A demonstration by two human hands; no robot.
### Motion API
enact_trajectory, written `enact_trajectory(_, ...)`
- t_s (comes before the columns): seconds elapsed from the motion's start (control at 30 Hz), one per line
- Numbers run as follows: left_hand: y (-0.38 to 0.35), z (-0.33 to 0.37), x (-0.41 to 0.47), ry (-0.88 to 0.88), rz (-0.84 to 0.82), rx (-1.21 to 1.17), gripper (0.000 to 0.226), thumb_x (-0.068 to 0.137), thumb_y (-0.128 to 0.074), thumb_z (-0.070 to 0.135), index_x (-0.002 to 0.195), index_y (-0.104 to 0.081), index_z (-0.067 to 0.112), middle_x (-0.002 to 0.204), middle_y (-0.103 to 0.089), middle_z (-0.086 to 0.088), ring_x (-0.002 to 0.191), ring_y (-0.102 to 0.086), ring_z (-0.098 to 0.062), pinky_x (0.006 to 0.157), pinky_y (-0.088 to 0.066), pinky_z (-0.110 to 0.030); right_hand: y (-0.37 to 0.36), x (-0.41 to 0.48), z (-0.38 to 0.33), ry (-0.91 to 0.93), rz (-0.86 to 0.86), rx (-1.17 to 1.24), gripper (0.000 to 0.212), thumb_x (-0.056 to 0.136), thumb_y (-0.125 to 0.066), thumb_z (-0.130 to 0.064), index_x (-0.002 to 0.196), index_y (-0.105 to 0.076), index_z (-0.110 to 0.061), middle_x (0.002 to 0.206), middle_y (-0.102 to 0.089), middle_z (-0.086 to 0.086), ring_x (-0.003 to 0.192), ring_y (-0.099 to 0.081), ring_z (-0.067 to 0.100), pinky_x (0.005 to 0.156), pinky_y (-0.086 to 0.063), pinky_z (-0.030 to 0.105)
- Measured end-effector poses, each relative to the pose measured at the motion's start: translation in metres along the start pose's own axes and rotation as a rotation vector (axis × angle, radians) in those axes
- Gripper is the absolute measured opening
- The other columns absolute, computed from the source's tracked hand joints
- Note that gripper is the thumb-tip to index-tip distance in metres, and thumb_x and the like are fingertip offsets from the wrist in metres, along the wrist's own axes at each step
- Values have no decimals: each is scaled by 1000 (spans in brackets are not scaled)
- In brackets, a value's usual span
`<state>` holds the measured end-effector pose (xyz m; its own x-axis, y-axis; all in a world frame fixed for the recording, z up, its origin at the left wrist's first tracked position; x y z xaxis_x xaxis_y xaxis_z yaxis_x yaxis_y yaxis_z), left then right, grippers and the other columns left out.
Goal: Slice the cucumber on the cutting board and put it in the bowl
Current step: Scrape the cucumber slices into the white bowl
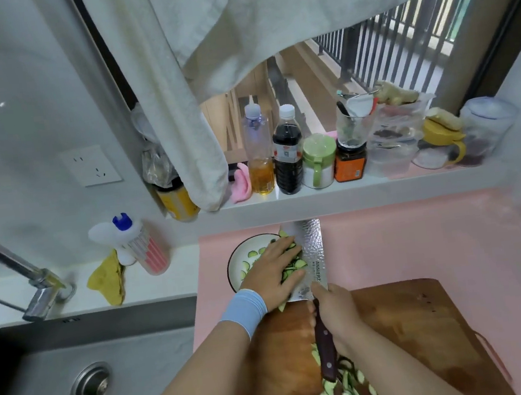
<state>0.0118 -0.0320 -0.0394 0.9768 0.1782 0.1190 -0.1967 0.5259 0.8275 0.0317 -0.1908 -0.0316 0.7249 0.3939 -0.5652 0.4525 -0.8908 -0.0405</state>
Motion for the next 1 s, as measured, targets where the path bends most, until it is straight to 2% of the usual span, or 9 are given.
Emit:
enact_trajectory(0.13, -1, -30, 12, 47, -34, -29, 69, 90, -25, 59, 147, -42, 24, 158, -27, 8, 147, -17, -10, 121, -14, -34, -19, 20, -1, -34, 91, 2, 26, 106, -46, -20, 89, -54, -2, 60, -53, 11, 37, -45, 21, 39, -39, 24)
enact_trajectory(0.23, 4, -42, 10, 101, 23, -77, 56, 94, -30, 51, 146, -41, 33, 155, -32, 9, 145, -21, -9, 120, -17, -32, -26, 28, 1, -76, 149, 16, 23, 106, -44, -20, 95, -52, -2, 64, -53, 13, 39, -46, 22, 43, -42, 29)
enact_trajectory(0.33, 2, -45, -4, 14, 39, -22, 55, 95, -36, 51, 147, -40, 34, 157, -31, 7, 146, -20, -13, 120, -17, -36, -30, 32, 3, -101, 181, 48, 19, 106, -45, -21, 101, -52, -4, 66, -54, 13, 40, -47, 21, 45, -43, 30)
enact_trajectory(0.43, -12, -47, -15, -84, 5, 132, 57, 96, -38, 50, 151, -31, 36, 161, -18, 3, 149, -10, -19, 120, -8, -36, -34, 35, 6, -99, 204, 53, 20, 106, -44, -22, 101, -52, -3, 68, -54, 14, 41, -48, 21, 46, -43, 31)
enact_trajectory(0.57, -24, -60, -19, 39, -7, 233, 55, 99, -25, 46, 153, -21, 39, 162, -12, 1, 149, -6, -24, 121, -10, -43, -39, 36, 11, -79, 235, 23, 21, 106, -42, -21, 101, -53, -5, 68, -56, 13, 40, -48, 21, 45, -44, 31)
enact_trajectory(0.77, -14, -77, -21, 168, 64, 242, 60, 92, -25, 27, 152, -28, 26, 158, -28, -2, 144, -21, -26, 116, -25, -45, -35, 29, 14, -49, 246, -65, 21, 106, -41, -21, 98, -54, -6, 68, -57, 13, 41, -50, 20, 43, -44, 28)
enact_trajectory(0.87, -11, -52, -14, -37, 81, 86, 58, 92, -40, 15, 150, -37, 23, 157, -32, 0, 146, -22, -20, 120, -18, -38, -35, 30, 15, -43, 250, -96, 24, 106, -42, -22, 94, -54, -5, 70, -58, 14, 40, -51, 21, 41, -43, 28)
enact_trajectory(0.93, -18, -37, -10, -233, 14, 145, 54, 95, -43, 20, 148, -39, 21, 157, -31, -2, 146, -22, -20, 121, -14, -34, -36, 30, 17, -28, 255, -116, 27, 106, -44, -23, 90, -54, -4, 67, -59, 15, 39, -52, 23, 42, -44, 30)
enact_trajectory(1.0, -26, -39, -8, -304, -21, 244, 49, 96, -42, 27, 145, -45, 20, 156, -33, -3, 145, -26, -22, 119, -18, -37, -37, 30, 18, -13, 255, -124, 28, 105, -44, -23, 87, -55, -6, 64, -59, 14, 40, -53, 25, 44, -44, 31)
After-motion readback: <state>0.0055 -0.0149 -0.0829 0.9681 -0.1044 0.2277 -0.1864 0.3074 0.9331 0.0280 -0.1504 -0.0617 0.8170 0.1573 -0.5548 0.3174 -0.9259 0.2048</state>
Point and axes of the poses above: each hand's wrist, its own x-axis towards the middle knuckle, its own y-axis out of the back of the hand, z = x × y, the point moved 3 cm from there along x, towards the middle knuckle
